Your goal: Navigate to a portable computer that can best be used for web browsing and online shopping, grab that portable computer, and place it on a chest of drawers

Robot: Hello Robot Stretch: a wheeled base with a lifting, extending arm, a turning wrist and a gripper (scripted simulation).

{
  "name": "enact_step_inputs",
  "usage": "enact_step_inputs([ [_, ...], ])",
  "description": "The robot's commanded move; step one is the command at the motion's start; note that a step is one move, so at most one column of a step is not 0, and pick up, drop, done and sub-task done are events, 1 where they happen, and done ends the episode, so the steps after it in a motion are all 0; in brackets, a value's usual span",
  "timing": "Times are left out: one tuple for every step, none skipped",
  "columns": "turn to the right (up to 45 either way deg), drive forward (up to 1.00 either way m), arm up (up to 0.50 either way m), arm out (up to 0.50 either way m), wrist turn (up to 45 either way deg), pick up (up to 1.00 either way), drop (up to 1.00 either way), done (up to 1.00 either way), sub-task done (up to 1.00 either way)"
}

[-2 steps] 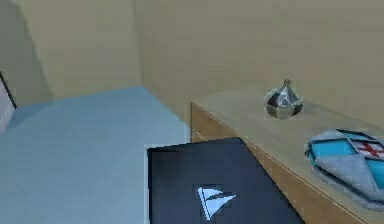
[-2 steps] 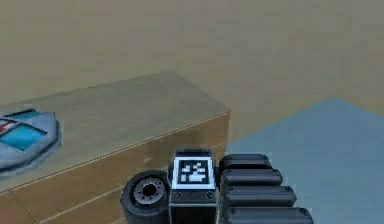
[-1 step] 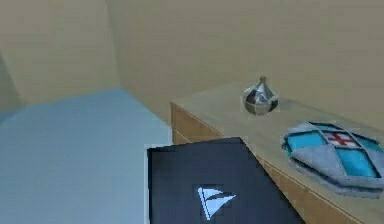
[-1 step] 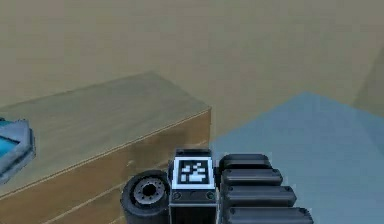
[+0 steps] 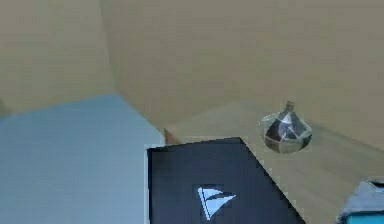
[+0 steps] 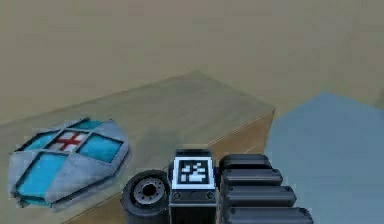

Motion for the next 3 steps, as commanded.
enact_step_inputs([
  [45.0,0.0,0.0,0.0,0.0,0.0,0.0,0.0,0.0],
  [45.0,0.0,0.0,0.0,0.0,0.0,0.0,0.0,0.0],
  [24.0,0.0,0.0,0.0,0.0,0.0,0.0,0.0,0.0],
])
